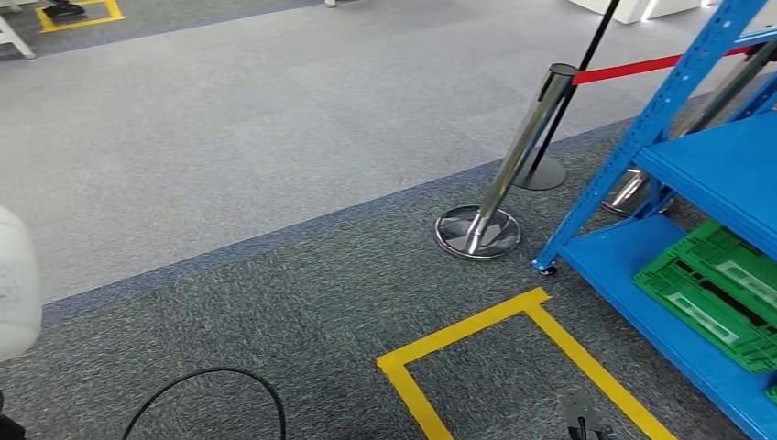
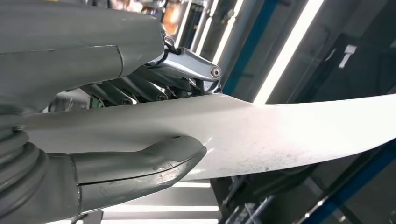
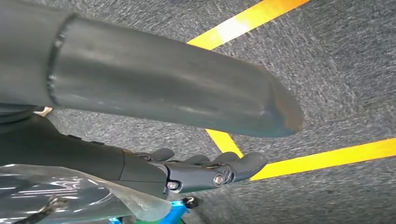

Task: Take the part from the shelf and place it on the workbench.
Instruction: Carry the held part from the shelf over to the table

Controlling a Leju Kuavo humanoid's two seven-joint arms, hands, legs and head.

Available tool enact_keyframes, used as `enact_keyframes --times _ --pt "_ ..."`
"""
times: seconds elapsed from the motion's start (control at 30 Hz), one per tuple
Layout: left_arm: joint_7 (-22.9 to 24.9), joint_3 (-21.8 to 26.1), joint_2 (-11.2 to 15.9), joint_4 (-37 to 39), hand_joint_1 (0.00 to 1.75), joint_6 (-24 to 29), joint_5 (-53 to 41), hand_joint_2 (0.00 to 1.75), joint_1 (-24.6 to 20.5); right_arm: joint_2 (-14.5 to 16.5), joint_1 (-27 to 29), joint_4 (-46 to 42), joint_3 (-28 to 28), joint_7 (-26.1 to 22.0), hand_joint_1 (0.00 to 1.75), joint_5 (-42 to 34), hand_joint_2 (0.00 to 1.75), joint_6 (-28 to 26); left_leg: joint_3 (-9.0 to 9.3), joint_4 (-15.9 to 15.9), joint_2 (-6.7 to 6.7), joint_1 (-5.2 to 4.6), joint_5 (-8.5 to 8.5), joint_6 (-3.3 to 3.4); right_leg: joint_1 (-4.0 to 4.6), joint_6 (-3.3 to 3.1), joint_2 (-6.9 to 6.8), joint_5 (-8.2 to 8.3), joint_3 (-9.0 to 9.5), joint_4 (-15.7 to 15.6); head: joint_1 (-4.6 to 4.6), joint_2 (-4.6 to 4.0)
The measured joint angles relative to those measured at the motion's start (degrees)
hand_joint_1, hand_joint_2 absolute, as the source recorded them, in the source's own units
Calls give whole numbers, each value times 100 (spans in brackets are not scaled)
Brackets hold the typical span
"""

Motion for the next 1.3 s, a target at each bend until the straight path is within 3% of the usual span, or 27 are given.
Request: enact_keyframes --times 0.03,0.1,0.17,0.23,0.3,0.37,0.43,0.47,0.5,0.53,0.6,0.67,0.73,0.8,0.87,0.93,0.97,1.0,1.03,1.1,1.17,1.23,1.27,1.3 --pt "0 1 -1 0 175 1 3 175 1 -8 0 0 1 0 0 2 0 -2 8 15 -86 9 -12 -16 -13 5 63 256 120 -357 1 0" --pt "0 1 -3 0 175 -2 11 175 -2 -19 -1 0 6 -1 0 8 0 -3 -15 81 -234 10 -46 -68 -48 11 326 562 389 -1037 -2 0" --pt "0 0 -2 0 175 -7 19 175 2 -20 4 2 26 7 0 25 0 -3 -70 123 -363 14 -49 -133 -57 -19 460 580 506 -1277 -4 0" --pt "0 1 1 1 175 -11 22 175 19 -19 3 4 49 21 0 65 0 -1 -101 127 -446 29 -34 -190 -54 -88 334 595 541 -1304 -3 0" --pt "0 1 4 1 175 -14 22 175 20 -23 -2 3 58 39 0 99 0 1 -193 331 -224 21 -156 -248 -58 -157 195 607 578 -1330 -33 0" --pt "3 1 11 4 175 -22 15 175 8 -30 7 2 61 53 0 103 0 6 -492 974 113 31 -477 -302 -34 -212 37 587 613 -1344 -70 0" --pt "11 1 33 16 175 -32 -11 175 9 -33 19 2 60 34 0 96 0 14 -825 1644 214 65 -713 -327 -5 -241 -142 555 636 -1344 -74 0" --pt "15 1 49 25 175 -34 -26 175 11 -34 17 2 58 16 0 92 0 16 -873 1730 223 73 -684 -325 3 -244 -225 538 650 -1344 -75 0" --pt "18 -1 62 32 175 -36 -40 175 11 -34 10 2 58 1 0 89 0 18 -815 1602 235 76 -555 -314 8 -241 -304 519 671 -1344 -75 0" --pt "19 -2 73 36 175 -36 -54 175 11 -35 2 2 58 -7 0 88 0 22 -647 1268 282 68 -351 -290 10 -233 -374 496 701 -1345 -77 0" --pt "20 -8 85 41 175 -32 -75 175 4 -35 -5 3 58 -11 0 86 0 36 -256 515 589 -10 -74 -215 19 -191 -496 443 757 -1354 -80 0" --pt "20 -15 93 46 175 -23 -86 175 2 -35 -4 4 58 -8 0 85 0 50 -92 173 808 -103 -46 -148 32 -138 -621 405 800 -1374 -91 0" --pt "16 -17 100 48 175 -7 -96 175 20 -32 -13 4 57 -3 0 84 0 56 -87 105 694 -116 -36 -94 28 -92 -737 377 840 -1402 -101 0" --pt "12 -17 104 48 175 21 -118 175 28 -32 -35 4 57 -2 0 84 0 57 -45 15 548 -79 0 -34 11 -58 -530 262 796 -1274 -96 0" --pt "11 -21 102 49 175 47 -138 175 19 -35 -38 4 58 -2 0 80 0 60 -12 -29 407 -47 11 9 3 -39 -161 -19 500 -685 -66 0" --pt "11 -25 103 53 175 64 -150 175 15 -35 -13 4 57 -1 0 68 0 69 -7 -24 240 -40 -1 29 4 -21 -35 -238 77 26 -46 0" --pt "12 -25 106 58 175 72 -166 175 18 -37 -2 4 56 -1 0 58 0 75 1 -20 146 -36 -7 28 2 -12 -24 -195 -50 159 -47 0" --pt "14 -26 110 64 175 80 -192 175 21 -42 3 4 55 -2 0 50 0 84 13 -9 48 -28 -18 18 -2 -3 -14 -34 -70 69 -48 0" --pt "17 -28 114 69 175 91 -230 175 23 -49 3 4 54 -3 0 43 0 91 29 10 -47 -13 -35 -2 -10 8 22 212 11 -220 -46 0" --pt "25 -44 122 74 175 111 -310 175 21 -61 0 5 55 -4 0 36 0 104 32 87 -209 13 -92 -69 -45 37 267 579 286 -925 -44 0" --pt "32 -67 138 76 175 118 -362 175 20 -63 1 10 58 7 0 45 0 111 -10 149 -342 26 -117 -133 -55 14 447 627 451 -1233 -41 0" --pt "33 -84 165 78 175 110 -380 175 37 -62 0 14 58 28 0 57 0 116 -43 154 -467 40 -102 -180 -41 -59 360 616 496 -1252 -42 0" --pt "32 -88 181 79 175 105 -382 175 48 -64 -6 14 56 39 0 59 0 116 -57 179 -428 37 -117 -203 -43 -95 296 619 511 -1261 -46 0" --pt "31 -94 199 79 175 101 -386 175 51 -68 -9 15 55 42 0 60 0 119 -100 279 -305 32 -177 -230 -46 -133 226 617 530 -1270 -63 0"
